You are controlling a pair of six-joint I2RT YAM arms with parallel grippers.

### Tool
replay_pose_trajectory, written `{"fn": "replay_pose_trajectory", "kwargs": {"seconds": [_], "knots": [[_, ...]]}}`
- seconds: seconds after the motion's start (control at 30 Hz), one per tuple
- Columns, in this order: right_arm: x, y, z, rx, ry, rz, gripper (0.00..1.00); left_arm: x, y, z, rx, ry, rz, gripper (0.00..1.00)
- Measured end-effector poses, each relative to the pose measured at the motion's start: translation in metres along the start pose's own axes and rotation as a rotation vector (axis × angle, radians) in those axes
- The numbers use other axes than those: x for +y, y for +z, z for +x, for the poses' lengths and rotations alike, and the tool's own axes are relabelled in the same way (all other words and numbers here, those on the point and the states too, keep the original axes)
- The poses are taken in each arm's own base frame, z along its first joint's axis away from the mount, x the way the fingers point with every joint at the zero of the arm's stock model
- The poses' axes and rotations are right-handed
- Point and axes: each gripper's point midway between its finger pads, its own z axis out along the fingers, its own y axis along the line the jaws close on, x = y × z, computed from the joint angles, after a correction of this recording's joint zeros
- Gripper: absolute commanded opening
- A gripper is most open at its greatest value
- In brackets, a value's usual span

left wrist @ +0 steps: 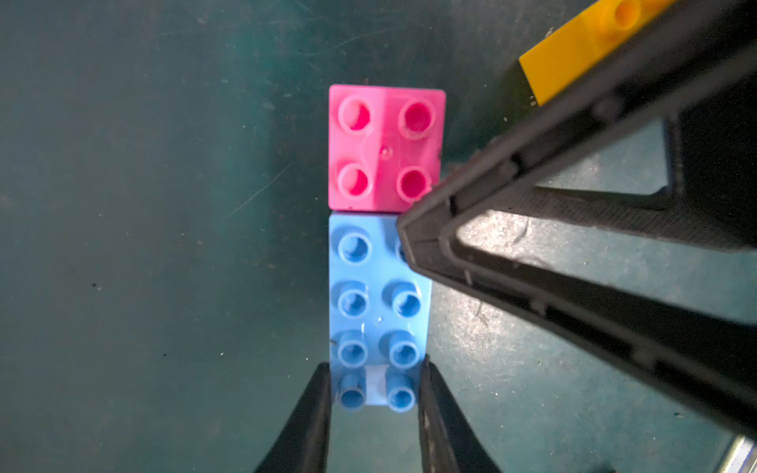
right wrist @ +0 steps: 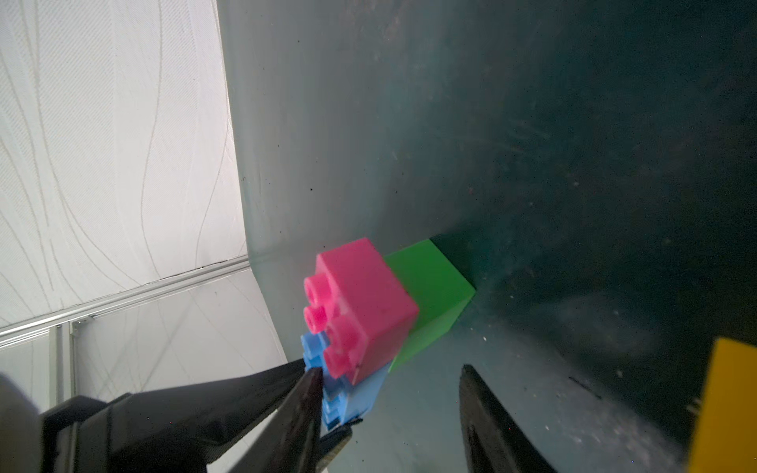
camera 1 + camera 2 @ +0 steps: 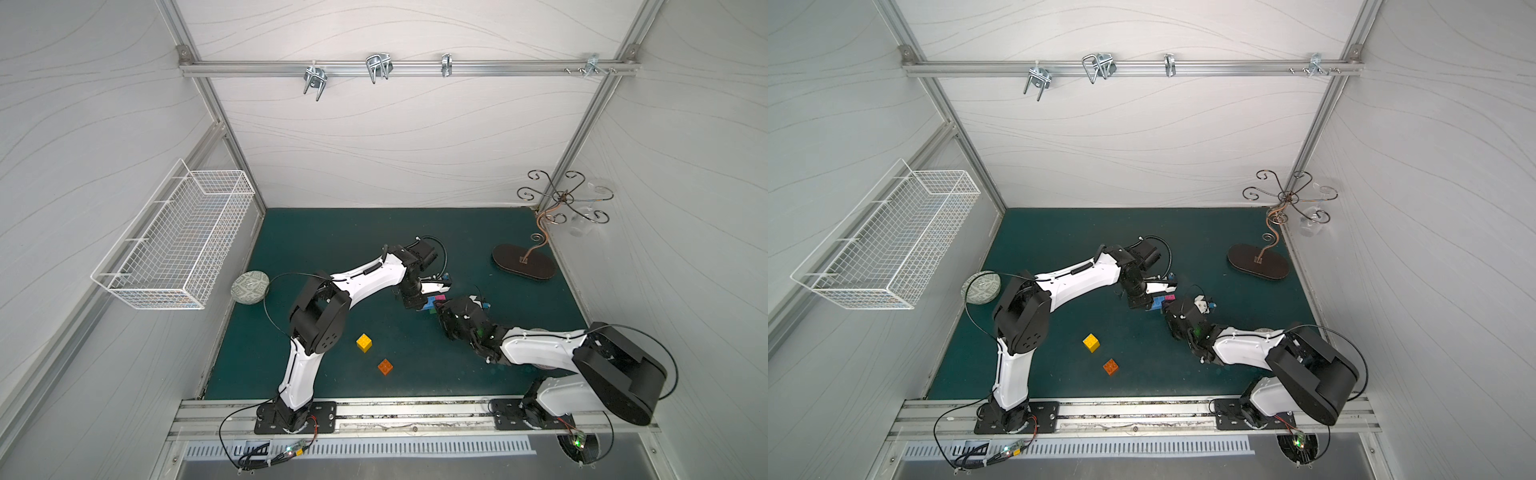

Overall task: Assemble the number 4 with lego
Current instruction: Assemble the lego brick with the lego brick.

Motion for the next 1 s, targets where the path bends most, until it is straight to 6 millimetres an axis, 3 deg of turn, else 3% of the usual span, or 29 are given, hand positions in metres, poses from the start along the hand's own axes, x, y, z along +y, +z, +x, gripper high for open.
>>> {"fn": "replay_pose_trajectory", "kwargs": {"seconds": [1.0], "knots": [[-0.0001,-0.0008,-0.0025,-0.009,0.003,0.007,0.55,0.0007,0.0000,-0.0026,-0.009,-0.025,-0.005,0.28]]}}
